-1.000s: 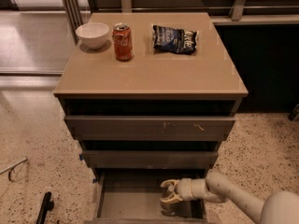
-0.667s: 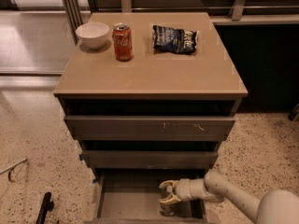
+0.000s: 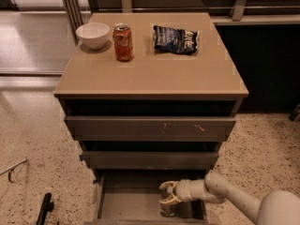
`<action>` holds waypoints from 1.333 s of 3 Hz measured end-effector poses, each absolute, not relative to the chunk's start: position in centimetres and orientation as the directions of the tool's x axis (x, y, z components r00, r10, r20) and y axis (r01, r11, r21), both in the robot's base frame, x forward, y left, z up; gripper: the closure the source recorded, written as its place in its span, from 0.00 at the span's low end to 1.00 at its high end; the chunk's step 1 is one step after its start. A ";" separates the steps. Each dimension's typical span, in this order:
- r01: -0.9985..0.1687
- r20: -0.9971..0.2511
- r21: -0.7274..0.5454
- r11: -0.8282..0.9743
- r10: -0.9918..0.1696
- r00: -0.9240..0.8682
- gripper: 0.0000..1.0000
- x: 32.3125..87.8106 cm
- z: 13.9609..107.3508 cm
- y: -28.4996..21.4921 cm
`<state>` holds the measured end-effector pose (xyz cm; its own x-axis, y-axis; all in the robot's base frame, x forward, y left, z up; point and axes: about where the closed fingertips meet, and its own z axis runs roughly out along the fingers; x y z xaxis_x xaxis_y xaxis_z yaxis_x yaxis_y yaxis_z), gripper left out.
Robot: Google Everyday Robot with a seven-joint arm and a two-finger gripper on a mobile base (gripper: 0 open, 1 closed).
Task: Place water bottle into bottom drawer
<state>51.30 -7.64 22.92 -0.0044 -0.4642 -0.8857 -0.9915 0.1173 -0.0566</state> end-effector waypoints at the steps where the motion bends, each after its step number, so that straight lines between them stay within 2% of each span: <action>1: -0.991 -0.886 -0.057 0.117 -0.464 -0.004 0.36 51.3 22.9 -7.6; 2: -0.992 -0.886 -0.056 0.117 -0.464 -0.004 0.05 51.3 22.9 -7.6; 3: -0.992 -0.886 -0.056 0.116 -0.464 -0.005 0.00 51.3 22.9 -7.6; 4: -0.992 -0.886 -0.056 0.116 -0.463 -0.005 0.00 51.3 22.9 -7.6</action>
Offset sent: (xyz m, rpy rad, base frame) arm 0.0000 0.0000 0.0000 0.0000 0.0000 0.0000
